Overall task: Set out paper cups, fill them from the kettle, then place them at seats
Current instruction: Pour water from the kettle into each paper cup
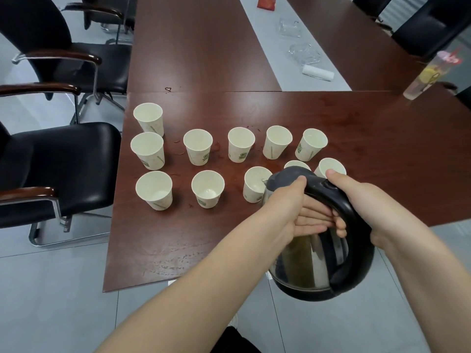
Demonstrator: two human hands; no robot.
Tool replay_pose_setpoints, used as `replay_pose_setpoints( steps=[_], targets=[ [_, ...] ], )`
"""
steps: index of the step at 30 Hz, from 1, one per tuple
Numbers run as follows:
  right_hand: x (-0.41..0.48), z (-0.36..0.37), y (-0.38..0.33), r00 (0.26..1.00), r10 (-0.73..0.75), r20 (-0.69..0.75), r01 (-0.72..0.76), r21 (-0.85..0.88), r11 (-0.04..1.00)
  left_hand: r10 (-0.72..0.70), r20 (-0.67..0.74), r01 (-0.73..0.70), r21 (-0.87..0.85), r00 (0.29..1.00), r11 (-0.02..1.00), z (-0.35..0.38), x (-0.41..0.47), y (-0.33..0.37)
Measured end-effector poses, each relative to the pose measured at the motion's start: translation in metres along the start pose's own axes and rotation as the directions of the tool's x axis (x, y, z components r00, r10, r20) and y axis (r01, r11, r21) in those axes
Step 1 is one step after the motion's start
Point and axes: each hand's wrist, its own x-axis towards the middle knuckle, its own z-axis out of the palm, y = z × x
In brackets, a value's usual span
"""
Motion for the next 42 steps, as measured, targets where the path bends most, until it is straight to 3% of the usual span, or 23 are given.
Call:
replay_pose_setpoints(
  steps=[42],
  targets=[
    [0.011,-0.015,0.003,0.999,-0.010,0.048,0.015,-0.099,0.995,-0.007,-0.014,0.005,-0.080,1.000,0.997,0.015,0.007,-0.008]
  ],
)
